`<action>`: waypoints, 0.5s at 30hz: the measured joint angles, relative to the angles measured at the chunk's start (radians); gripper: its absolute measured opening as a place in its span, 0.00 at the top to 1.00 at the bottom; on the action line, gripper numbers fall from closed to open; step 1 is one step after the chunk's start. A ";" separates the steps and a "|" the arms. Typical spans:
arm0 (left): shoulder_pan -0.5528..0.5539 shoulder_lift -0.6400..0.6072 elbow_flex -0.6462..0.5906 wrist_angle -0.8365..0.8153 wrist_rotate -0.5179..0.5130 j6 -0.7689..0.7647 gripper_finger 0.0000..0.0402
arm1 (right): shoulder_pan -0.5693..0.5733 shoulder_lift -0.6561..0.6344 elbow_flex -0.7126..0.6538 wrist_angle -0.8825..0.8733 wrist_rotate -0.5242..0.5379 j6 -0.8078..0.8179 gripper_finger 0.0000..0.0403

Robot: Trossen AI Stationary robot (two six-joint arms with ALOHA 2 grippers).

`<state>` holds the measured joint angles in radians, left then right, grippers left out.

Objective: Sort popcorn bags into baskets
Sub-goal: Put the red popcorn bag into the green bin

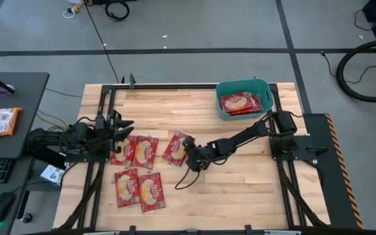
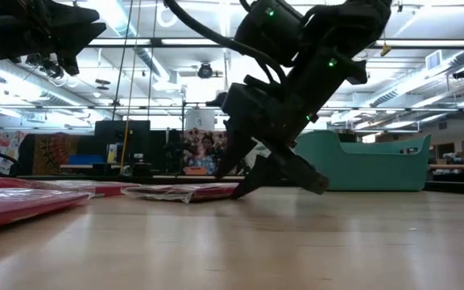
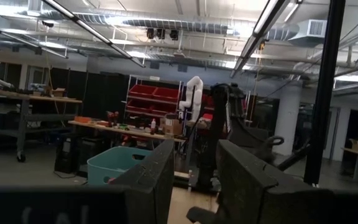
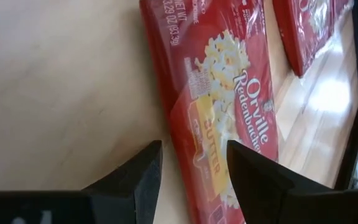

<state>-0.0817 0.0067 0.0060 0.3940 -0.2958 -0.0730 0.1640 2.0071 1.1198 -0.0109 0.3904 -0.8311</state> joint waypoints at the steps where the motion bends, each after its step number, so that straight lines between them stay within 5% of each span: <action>1: 0.000 0.000 0.000 0.001 0.000 0.000 0.69 | -0.006 0.000 0.000 0.001 -0.004 -0.018 0.54; 8: 0.000 0.000 0.000 0.001 0.000 -0.002 0.69 | -0.048 0.000 0.000 0.035 -0.076 -0.086 0.55; 15: 0.000 0.000 0.000 0.001 0.000 -0.002 0.69 | -0.065 0.002 -0.001 0.036 -0.094 -0.088 0.71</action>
<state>-0.0817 0.0066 0.0060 0.3954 -0.2955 -0.0753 0.0992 2.0095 1.1183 0.0249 0.2968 -0.9196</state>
